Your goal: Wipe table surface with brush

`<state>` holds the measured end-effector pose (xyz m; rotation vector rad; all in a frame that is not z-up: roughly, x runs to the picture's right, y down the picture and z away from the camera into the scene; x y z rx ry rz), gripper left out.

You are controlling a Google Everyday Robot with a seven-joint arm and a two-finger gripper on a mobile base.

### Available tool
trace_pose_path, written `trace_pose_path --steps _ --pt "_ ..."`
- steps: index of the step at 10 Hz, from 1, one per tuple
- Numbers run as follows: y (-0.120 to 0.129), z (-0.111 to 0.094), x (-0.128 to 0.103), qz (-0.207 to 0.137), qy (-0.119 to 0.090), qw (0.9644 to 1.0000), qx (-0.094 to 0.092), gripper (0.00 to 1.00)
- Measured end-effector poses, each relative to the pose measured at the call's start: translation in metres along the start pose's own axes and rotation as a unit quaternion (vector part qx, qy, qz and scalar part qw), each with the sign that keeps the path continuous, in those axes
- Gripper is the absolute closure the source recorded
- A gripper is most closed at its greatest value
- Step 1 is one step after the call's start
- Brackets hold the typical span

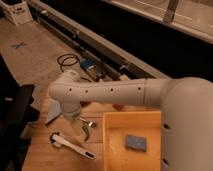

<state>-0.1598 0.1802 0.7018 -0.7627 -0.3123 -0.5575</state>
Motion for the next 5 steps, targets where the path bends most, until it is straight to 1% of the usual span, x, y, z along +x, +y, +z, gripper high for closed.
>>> trace_pose_path --steps 1,2,5 --pt "-0.006 0.012 -0.010 -0.003 -0.006 1.0000 -0.003 0.35" --pt "-0.008 0.019 -0.015 -0.004 -0.012 0.9999 -0.004 0.35" --pt "-0.008 0.046 -0.027 -0.003 -0.042 0.9990 -0.015 0.35"
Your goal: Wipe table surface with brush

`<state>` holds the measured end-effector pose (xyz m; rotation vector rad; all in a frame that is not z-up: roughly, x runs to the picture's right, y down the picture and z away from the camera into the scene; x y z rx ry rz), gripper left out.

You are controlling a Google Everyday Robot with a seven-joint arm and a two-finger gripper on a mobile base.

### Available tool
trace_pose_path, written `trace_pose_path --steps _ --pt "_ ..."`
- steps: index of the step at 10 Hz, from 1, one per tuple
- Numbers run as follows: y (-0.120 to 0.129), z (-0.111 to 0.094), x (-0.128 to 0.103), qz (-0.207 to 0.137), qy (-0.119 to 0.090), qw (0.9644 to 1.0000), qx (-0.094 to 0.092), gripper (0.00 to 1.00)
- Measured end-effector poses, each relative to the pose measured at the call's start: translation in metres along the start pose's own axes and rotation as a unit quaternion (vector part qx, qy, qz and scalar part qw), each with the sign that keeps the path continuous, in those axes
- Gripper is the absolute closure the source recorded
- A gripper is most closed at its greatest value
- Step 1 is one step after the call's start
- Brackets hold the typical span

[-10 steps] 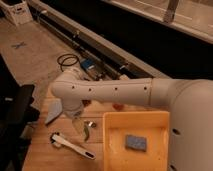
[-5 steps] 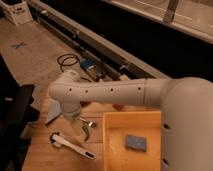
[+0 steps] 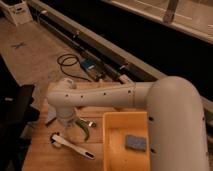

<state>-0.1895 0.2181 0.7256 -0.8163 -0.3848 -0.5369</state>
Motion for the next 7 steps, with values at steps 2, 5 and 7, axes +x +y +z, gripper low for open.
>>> trace_pose_path --steps 2,5,7 --pt "0.0020 0.0160 -0.0083 0.004 -0.026 0.9996 -0.009 0.35" --pt "0.0025 0.0167 -0.0079 0.004 -0.029 0.9995 -0.009 0.35" --pt "0.0021 0.0169 -0.0091 0.005 -0.031 0.9995 -0.008 0.35"
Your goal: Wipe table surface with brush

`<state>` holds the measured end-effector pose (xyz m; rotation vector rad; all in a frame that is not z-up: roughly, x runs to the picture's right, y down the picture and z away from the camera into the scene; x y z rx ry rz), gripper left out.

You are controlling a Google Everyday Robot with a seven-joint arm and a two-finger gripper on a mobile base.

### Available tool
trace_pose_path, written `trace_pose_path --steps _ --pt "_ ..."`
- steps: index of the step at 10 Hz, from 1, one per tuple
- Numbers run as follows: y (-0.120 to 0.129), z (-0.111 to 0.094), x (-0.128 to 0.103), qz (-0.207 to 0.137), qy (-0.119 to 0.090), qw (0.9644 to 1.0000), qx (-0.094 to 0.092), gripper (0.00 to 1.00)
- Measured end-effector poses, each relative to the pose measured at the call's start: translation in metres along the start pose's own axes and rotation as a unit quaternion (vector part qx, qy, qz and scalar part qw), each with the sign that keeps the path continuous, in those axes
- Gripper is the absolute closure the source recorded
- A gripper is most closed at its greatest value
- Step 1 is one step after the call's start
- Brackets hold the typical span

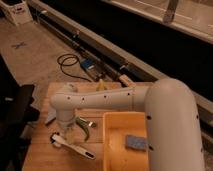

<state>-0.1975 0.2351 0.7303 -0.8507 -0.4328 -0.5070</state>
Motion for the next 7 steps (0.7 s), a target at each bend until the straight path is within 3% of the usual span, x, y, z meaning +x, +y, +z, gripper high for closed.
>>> trace_pose_path --steps 1,2,3,4,7 --pt "-0.001 0.003 -0.002 0.014 -0.015 0.9998 0.008 0.35" --pt "0.000 0.011 -0.001 0.036 -0.045 0.9982 0.016 0.35" --pt "0.001 0.022 -0.003 0.062 -0.082 0.9944 0.024 0.35" --pt "0.005 0.032 -0.007 0.081 -0.106 0.9907 0.027 0.35" --pt "0.014 0.038 -0.011 0.120 -0.097 0.9875 0.030 0.35"
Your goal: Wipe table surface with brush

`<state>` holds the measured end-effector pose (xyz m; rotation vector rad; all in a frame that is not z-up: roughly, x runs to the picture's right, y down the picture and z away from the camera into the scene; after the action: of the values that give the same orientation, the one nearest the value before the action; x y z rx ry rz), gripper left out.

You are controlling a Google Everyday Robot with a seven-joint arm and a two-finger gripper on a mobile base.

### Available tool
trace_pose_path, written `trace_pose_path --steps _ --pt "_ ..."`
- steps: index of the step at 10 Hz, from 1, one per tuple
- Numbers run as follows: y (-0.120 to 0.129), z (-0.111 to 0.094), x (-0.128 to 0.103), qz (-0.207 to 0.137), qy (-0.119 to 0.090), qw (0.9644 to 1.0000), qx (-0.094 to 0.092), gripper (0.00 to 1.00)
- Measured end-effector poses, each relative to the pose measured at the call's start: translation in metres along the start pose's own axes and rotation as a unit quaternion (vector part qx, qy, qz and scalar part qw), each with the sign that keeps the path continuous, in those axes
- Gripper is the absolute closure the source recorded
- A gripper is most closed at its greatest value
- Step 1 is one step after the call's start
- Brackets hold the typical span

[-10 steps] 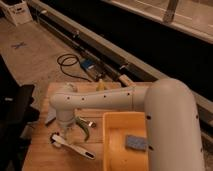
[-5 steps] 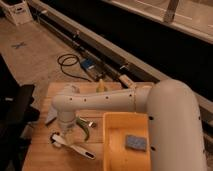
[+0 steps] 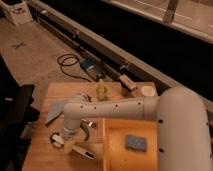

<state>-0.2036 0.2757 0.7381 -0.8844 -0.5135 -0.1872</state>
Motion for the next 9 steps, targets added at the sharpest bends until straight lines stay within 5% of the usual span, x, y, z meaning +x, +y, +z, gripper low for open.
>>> trace_pose_path --steps 7,9 --pt "0.003 0.004 0.025 0.072 0.068 0.9950 0.016 0.35" --pt "0.000 0.012 0.031 0.087 0.072 0.9935 0.013 0.40"
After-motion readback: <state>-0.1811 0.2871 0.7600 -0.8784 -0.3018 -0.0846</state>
